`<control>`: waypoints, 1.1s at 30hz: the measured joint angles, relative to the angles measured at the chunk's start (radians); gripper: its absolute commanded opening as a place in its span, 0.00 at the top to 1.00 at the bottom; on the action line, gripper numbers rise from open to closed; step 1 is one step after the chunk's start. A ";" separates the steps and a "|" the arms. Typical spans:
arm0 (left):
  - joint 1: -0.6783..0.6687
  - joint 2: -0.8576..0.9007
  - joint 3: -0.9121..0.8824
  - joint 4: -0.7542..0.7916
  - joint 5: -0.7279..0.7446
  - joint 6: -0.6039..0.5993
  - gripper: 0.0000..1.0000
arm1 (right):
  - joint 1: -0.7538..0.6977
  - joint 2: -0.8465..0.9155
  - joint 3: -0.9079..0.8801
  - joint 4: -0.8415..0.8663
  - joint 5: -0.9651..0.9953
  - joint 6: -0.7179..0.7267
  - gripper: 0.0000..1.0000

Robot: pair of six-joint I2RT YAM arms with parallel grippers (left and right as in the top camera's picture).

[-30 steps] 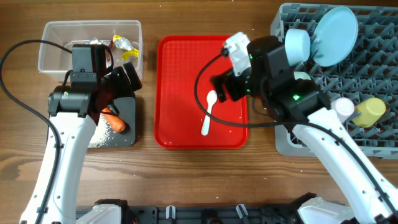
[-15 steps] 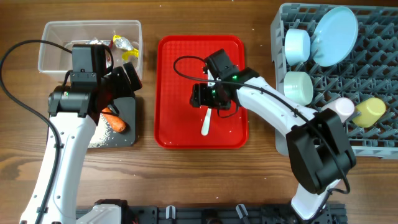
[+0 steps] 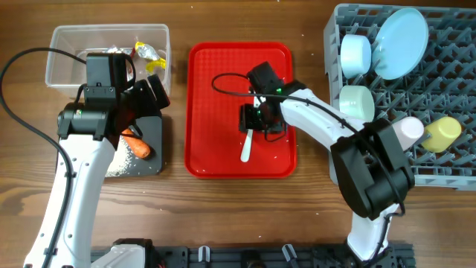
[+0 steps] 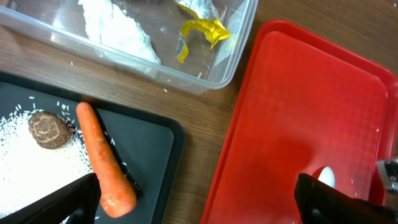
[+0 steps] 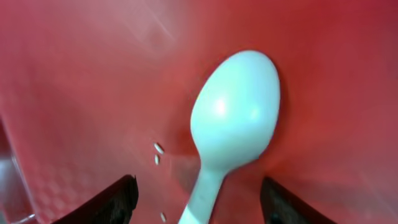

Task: Sort waste into correct bins and load items into the dishwasher rack
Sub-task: 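Grasp the white spoon with right gripper and lift it, then place the white spoon into the dish rack with right gripper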

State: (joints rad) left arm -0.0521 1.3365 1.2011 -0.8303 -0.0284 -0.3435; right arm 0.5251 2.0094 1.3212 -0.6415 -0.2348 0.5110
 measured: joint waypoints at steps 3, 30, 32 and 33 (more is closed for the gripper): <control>0.000 0.000 0.000 0.000 0.000 0.000 0.00 | 0.003 0.004 0.000 0.022 0.000 -0.003 0.49; 0.000 0.000 0.000 0.000 0.000 0.000 0.00 | -0.001 0.040 0.042 -0.034 0.064 -0.124 0.96; 0.000 0.000 0.000 0.000 0.000 0.000 0.00 | -0.033 0.008 0.014 -0.069 0.068 -0.127 0.96; 0.000 0.000 0.000 0.000 0.000 0.000 0.00 | -0.061 -0.023 0.000 -0.093 0.075 -0.128 0.96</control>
State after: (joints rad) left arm -0.0521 1.3365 1.2015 -0.8303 -0.0284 -0.3435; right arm 0.4637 1.9862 1.3209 -0.7341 -0.1596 0.3828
